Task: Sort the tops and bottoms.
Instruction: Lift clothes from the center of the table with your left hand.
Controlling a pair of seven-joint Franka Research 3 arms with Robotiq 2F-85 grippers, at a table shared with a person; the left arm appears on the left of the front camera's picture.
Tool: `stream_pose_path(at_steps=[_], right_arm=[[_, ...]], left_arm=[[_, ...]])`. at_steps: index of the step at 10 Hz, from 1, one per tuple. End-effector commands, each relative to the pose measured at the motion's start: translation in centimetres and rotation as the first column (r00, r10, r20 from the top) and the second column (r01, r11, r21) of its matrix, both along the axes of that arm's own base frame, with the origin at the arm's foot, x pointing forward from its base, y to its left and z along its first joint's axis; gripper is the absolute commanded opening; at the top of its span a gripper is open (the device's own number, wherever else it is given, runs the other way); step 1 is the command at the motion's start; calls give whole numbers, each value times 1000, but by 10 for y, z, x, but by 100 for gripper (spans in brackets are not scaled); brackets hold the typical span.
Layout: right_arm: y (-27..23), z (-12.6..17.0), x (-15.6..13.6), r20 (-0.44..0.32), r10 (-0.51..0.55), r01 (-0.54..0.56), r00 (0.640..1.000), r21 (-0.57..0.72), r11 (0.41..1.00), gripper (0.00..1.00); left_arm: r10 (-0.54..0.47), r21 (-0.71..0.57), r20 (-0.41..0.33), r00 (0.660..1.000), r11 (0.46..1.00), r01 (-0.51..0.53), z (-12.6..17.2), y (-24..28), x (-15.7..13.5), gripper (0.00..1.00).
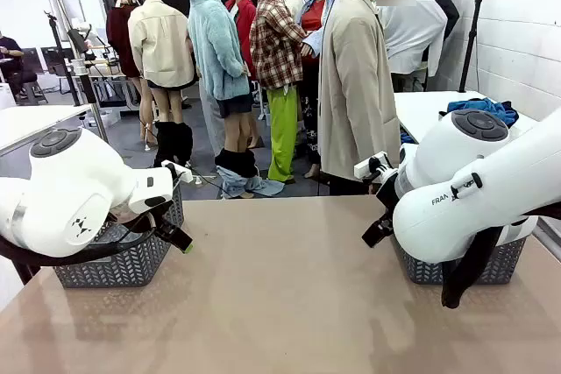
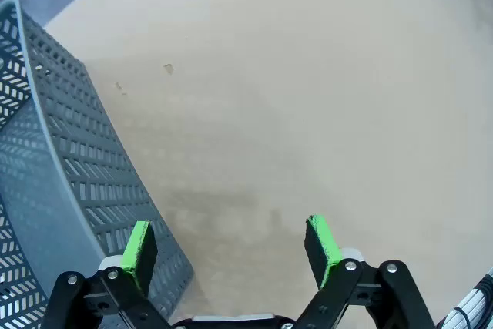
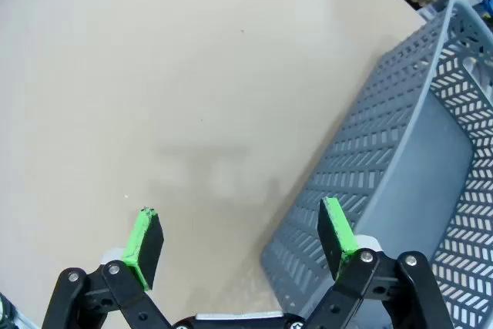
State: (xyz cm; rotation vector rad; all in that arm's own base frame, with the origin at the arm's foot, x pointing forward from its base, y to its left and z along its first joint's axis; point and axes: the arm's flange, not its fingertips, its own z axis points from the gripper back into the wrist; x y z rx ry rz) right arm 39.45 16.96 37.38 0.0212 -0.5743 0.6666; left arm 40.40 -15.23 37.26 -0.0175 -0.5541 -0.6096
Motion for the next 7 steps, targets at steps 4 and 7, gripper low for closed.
stream_pose_path(at_steps=[4, 7], right_arm=[[0, 0, 0, 0, 0, 0, 1000, 0, 1000, 100], [0, 0, 0, 0, 0, 0, 1000, 0, 1000, 100]], left_arm=[[0, 0, 0, 1000, 1000, 0, 0, 0, 0, 100], [0, 0, 0, 1000, 1000, 0, 0, 0, 0, 100]])
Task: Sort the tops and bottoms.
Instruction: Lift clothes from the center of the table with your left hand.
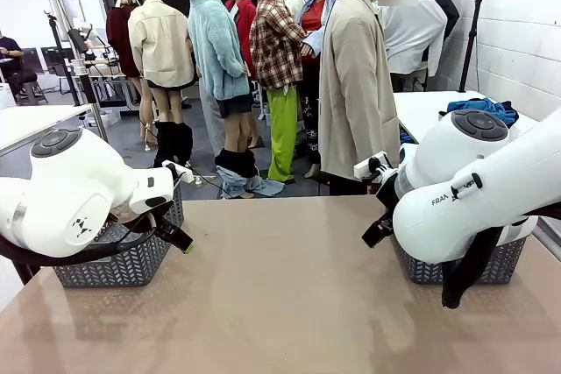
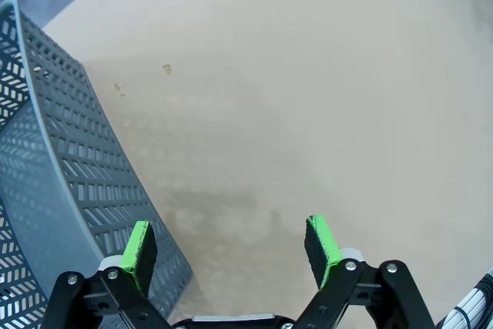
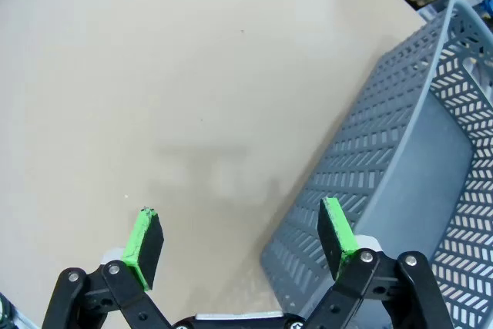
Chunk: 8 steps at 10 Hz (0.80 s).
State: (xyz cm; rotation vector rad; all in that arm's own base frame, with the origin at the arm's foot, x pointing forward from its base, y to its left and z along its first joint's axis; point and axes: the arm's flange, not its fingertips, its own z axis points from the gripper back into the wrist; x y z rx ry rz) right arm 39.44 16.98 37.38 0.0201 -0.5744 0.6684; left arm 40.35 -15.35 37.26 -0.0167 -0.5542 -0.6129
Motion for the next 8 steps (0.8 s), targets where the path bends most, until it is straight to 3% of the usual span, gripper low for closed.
stream_pose_path(at_steps=[1, 5, 8], right_arm=[[0, 0, 0, -1, -1, 1, 1000, 1, 1000, 100], [0, 0, 0, 0, 0, 0, 1000, 0, 1000, 100], [-4, 39, -9, 170, -22, 27, 985, -28, 999, 100]], left_arm=[[3, -1, -1, 1000, 1000, -3, 0, 1, 0, 100], [0, 0, 0, 1000, 1000, 0, 0, 0, 0, 100], [-19, -14, 227, 974, 1000, 23, 54, 4, -21, 100]])
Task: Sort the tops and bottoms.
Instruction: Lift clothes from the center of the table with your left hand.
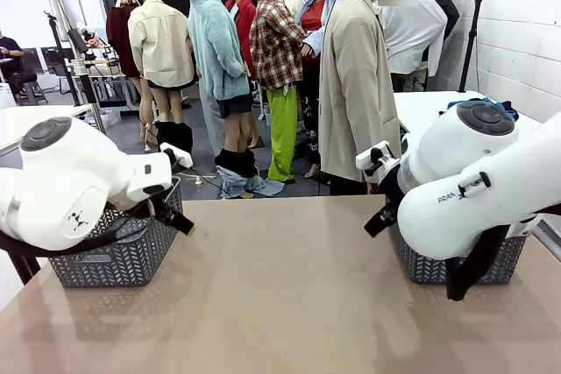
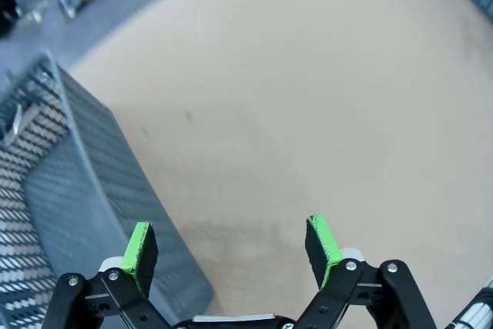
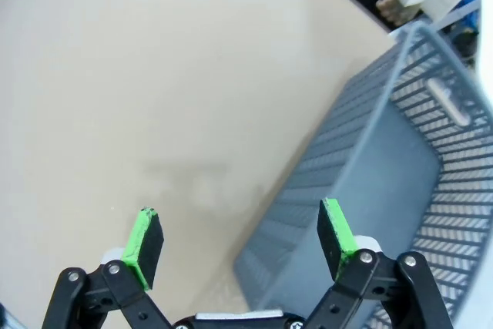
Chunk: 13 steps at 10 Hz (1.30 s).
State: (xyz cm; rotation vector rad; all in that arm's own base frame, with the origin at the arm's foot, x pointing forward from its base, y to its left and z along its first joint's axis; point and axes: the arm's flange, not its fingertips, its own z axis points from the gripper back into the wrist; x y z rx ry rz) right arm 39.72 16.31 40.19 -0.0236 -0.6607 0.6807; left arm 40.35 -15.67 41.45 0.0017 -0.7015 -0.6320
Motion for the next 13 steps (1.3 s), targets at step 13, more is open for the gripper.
stream_pose_path(at_steps=[13], right_arm=[[-271, -4, -114, 23, -724, 627, 689, 481, 612, 100]], left_arm=[[533, -203, -83, 842, 818, -538, 37, 317, -75, 100]])
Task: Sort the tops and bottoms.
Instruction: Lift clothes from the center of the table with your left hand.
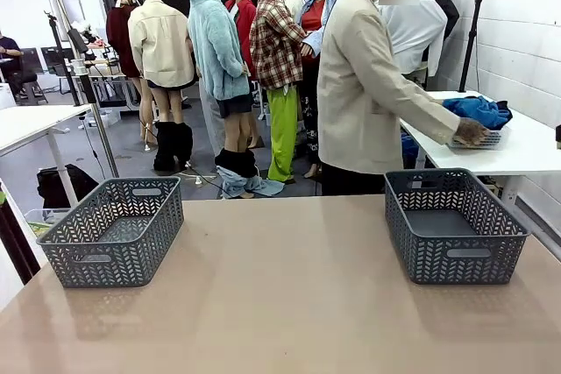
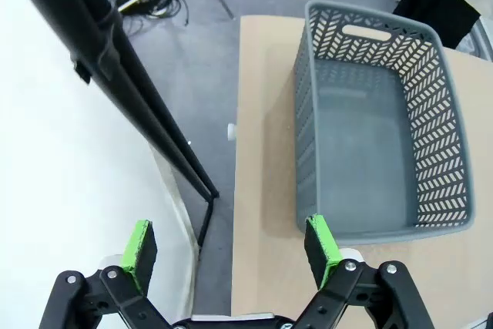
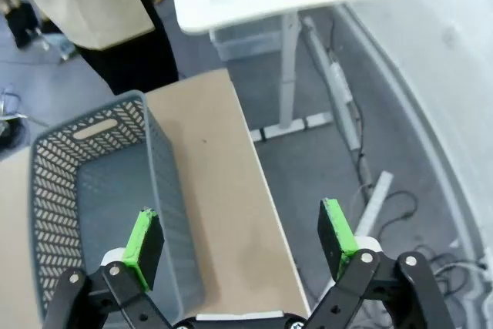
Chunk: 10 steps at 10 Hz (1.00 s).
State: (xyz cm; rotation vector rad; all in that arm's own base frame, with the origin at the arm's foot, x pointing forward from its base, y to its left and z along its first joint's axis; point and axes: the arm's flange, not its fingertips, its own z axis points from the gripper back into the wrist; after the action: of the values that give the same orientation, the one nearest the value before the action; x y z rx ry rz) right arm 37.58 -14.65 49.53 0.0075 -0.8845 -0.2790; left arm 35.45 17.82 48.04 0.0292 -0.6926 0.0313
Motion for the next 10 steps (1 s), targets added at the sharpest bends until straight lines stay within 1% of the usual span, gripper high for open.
stream_pose_path(at_steps=[1, 2, 10], right_arm=[[42, -94, -84, 84, 79, -81, 993, 22, 996, 100], [0, 0, 0, 0, 0, 0, 1000, 0, 1000, 100], [0, 0, 0, 0, 0, 0, 1000, 0, 1000, 100]], left_arm=[[-44, -46, 9, 999, 998, 44, -25, -21, -16, 100], [0, 0, 0, 1000, 1000, 0, 0, 0, 0, 100], [0, 0, 0, 1000, 1000, 0, 0, 0, 0, 100]])
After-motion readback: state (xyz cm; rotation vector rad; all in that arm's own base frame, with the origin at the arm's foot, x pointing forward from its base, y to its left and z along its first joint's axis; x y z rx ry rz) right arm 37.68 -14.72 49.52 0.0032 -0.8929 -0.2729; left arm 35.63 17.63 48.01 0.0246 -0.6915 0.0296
